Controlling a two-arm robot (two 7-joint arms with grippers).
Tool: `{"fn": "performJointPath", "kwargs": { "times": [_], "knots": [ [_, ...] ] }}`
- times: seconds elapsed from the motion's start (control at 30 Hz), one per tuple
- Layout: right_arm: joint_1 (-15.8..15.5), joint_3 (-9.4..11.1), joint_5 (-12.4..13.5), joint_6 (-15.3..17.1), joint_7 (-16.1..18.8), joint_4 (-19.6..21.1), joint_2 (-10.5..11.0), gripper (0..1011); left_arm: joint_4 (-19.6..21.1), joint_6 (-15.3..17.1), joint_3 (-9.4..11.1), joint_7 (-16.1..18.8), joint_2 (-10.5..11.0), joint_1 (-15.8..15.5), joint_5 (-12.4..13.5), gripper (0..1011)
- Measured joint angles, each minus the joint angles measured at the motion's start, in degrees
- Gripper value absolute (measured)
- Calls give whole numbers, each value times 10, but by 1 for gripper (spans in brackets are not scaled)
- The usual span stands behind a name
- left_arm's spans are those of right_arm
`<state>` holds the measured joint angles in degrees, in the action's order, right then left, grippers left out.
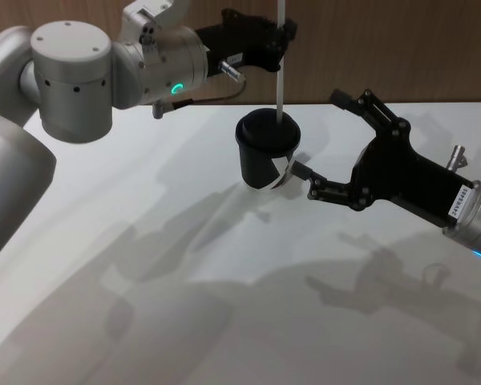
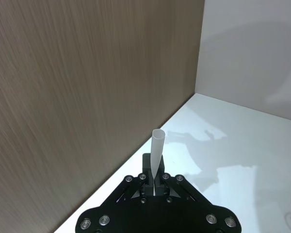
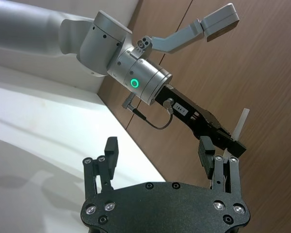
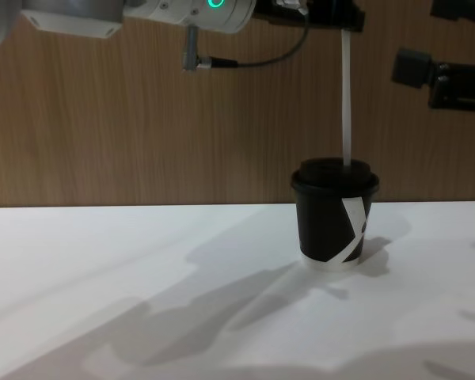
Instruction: Pick up the straw with one hand, pass it to the other hand, and insert it into the cup.
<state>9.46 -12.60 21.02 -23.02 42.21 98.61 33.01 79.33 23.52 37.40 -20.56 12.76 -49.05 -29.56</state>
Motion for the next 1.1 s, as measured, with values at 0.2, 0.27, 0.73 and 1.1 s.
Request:
{"fn": "performJointPath", "kwargs": {
  "times": [0.2,0.27,0.73,1.1],
  "knots": [
    [0,0,0,0,0,0,0,1001,-7,0,0,-5,-2,-1,3,15],
    [0,0,0,0,0,0,0,1001,-10,0,0,-6,-3,-1,4,14],
    [0,0,0,0,0,0,0,1001,-23,1,3,-7,-11,6,13,14],
    [0,0,0,0,0,0,0,1001,-34,2,2,1,-19,17,19,15]
  ]
}}
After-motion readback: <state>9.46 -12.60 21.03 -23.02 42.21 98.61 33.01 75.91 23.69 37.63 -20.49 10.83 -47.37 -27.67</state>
